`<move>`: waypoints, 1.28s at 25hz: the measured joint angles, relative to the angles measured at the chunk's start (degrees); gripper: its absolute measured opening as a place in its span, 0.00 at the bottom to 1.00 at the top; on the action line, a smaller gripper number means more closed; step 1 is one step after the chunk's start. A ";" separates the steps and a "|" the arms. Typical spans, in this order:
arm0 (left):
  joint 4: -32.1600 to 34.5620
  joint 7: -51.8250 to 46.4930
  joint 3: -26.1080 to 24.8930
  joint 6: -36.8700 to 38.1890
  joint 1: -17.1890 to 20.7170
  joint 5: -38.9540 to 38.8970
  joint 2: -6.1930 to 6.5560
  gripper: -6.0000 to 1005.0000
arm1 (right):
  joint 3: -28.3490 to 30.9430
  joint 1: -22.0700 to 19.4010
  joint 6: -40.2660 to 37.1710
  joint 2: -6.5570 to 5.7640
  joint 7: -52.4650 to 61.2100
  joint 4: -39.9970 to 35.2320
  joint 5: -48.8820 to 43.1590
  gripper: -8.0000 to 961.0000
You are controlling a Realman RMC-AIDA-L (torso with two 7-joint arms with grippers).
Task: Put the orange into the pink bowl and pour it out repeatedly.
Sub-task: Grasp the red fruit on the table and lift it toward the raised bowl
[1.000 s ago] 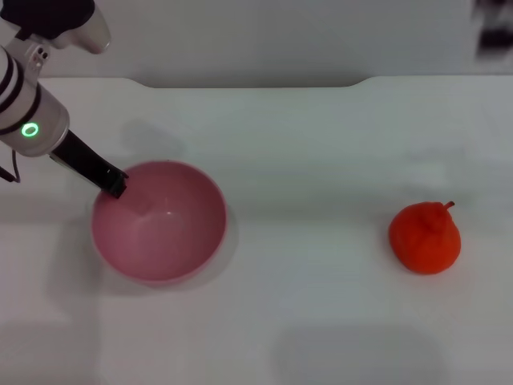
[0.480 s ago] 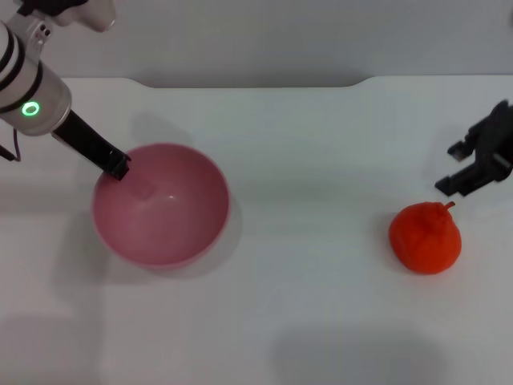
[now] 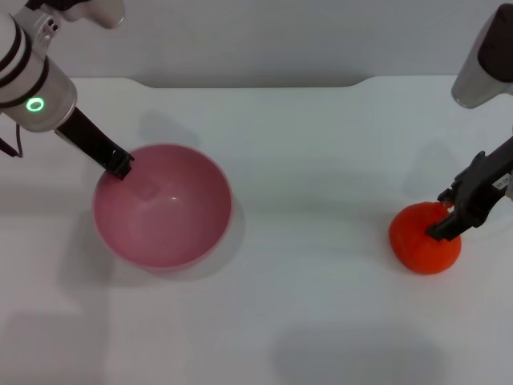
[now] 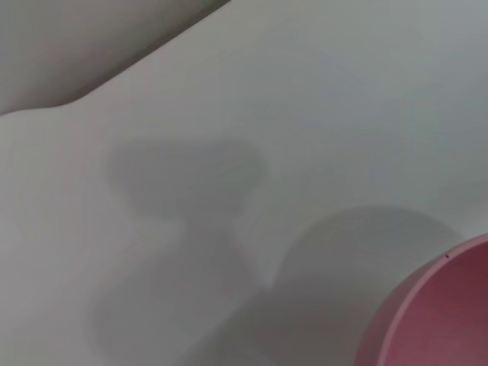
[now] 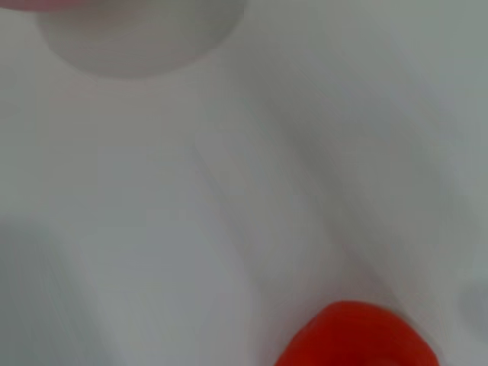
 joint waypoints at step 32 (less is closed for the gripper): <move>0.73 -0.70 0.45 0.92 -2.38 0.04 -0.69 0.05 | -7.77 -6.12 10.37 0.48 11.57 -27.15 4.21 0.15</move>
